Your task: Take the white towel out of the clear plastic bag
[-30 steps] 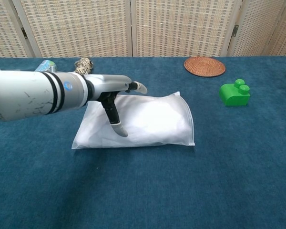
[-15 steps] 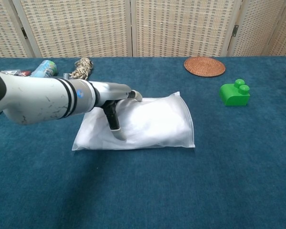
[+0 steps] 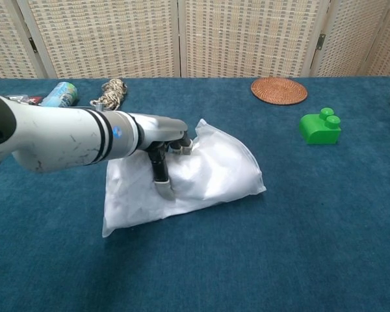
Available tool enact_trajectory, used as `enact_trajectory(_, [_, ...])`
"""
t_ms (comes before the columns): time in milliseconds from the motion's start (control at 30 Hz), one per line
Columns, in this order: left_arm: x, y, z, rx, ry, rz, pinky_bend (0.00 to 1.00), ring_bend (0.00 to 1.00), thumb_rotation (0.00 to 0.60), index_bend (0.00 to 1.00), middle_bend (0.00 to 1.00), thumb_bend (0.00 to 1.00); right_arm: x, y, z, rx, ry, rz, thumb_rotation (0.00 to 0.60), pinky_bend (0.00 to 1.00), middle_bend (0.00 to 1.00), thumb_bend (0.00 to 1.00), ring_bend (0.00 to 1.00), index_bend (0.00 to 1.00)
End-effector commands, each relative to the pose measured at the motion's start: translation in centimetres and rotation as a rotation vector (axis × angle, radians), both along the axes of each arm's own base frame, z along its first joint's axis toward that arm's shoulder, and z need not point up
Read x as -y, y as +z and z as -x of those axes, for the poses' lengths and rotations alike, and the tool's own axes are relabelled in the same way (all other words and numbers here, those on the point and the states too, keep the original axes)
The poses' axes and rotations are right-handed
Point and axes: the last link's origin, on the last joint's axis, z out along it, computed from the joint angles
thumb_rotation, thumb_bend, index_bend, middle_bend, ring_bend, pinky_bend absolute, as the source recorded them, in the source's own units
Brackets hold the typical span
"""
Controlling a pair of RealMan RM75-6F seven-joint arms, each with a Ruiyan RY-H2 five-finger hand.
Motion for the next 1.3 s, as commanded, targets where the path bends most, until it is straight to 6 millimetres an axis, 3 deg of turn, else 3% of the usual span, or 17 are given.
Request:
enact_trajectory(33, [0.3,0.3,-0.1,0.037,-0.028,-0.018,0.67,0.51,0.600,0.47,0.52,0.00,0.1,0.0,-0.2,0.004,0.005,0.002,0.600,0.51,0.49,0.11,0.47,0.41])
enact_trajectory(333, [1.4,3.1,-0.8,0.147,-0.116,-0.068,0.68,0.52,0.600,0.48,0.53,0.00,1.5,0.5,-1.8,0.054,0.048,0.048,0.600,0.51,0.45,0.11,0.46,0.41])
enact_trajectory(467, [2.2,4.7,-1.4,0.213,-0.143,-0.090,0.68,0.53,0.600,0.49,0.54,0.00,2.8,0.6,-3.5,0.072,0.083,0.050,0.600,0.50,0.32,0.06,0.33,0.41])
enact_trajectory(700, [3.5,6.9,-2.3,0.285,-0.203,-0.128,0.69,0.54,0.600,0.50,0.55,0.00,5.2,0.2,-6.9,0.130,0.140,0.040,0.600,0.35,0.16,0.00,0.14,0.41])
enact_trajectory(1300, [5.0,8.7,-3.5,0.348,-0.277,-0.203,0.70,0.55,0.600,0.51,0.57,0.00,8.7,-2.9,-14.0,0.211,0.243,-0.086,0.600,0.24,0.11,0.01,0.07,0.41])
